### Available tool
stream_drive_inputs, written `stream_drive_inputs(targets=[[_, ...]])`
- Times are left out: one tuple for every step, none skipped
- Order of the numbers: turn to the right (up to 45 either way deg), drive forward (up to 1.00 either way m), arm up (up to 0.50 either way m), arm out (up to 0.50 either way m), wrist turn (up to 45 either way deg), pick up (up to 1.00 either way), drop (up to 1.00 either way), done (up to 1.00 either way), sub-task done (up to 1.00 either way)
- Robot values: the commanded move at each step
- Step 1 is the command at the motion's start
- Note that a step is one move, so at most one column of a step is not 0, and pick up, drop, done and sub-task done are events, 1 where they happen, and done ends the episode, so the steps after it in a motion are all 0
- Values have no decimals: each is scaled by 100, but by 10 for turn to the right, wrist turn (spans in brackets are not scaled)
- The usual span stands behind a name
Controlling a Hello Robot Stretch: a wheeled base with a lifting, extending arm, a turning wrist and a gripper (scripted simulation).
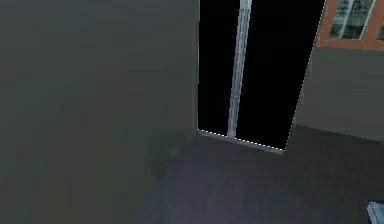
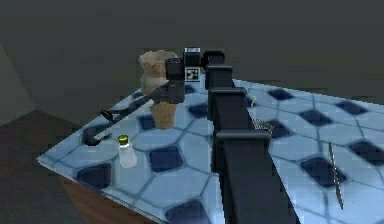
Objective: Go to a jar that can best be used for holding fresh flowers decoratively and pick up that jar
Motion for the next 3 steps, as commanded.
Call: stream_drive_inputs(targets=[[0,0,0,0,450,0,0,0,0],[0,0,0,0,210,0,0,0,0],[0,0,0,0,0,100,0,0,0]])
